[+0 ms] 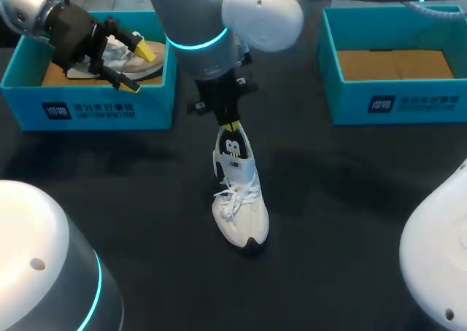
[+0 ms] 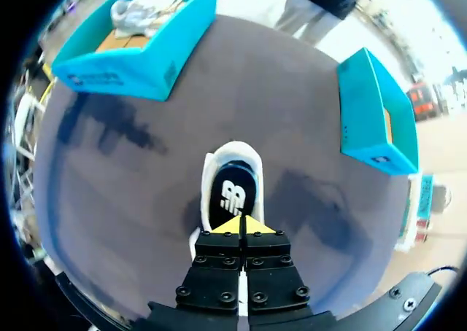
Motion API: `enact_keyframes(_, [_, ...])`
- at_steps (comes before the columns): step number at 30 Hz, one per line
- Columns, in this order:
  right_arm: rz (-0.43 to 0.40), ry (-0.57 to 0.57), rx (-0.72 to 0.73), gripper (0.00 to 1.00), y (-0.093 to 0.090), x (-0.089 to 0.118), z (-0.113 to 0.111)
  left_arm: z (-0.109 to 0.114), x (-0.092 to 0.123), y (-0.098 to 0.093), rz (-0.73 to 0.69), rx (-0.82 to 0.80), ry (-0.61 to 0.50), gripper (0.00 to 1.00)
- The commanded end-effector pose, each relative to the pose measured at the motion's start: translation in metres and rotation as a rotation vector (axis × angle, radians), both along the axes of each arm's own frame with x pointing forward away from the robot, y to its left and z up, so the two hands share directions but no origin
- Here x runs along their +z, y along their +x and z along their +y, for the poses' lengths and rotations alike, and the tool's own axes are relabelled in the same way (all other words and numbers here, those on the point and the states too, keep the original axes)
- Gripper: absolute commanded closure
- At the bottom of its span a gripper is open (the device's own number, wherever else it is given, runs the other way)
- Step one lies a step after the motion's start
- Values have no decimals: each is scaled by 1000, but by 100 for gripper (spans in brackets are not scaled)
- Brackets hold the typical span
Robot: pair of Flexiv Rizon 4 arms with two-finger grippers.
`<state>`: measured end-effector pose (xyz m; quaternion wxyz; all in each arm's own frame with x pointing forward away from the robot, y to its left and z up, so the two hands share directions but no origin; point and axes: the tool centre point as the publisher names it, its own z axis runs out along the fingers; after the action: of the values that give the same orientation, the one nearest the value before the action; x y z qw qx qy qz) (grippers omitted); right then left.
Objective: Take the shoe out of the shoebox, open the shoe tongue, remove and reinsert the insole, then place the shoe into the shoebox
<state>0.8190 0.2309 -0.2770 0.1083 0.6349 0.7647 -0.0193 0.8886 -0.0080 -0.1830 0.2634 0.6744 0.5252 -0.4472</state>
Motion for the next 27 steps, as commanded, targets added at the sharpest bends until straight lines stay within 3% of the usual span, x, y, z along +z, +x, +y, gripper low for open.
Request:
enact_keyframes(1, [-26,62,-43,100,-6,-13,-6,5,-1,-3,-1,5,1,0])
enact_keyframes(9, [-9,75,-129,100,-14,-37,-5,12,-3,-3,3,9,4,0])
enact_keyframes(27, [56,98,-172,100,-14,-86,-14,24,5,-5,-3,18,31,0])
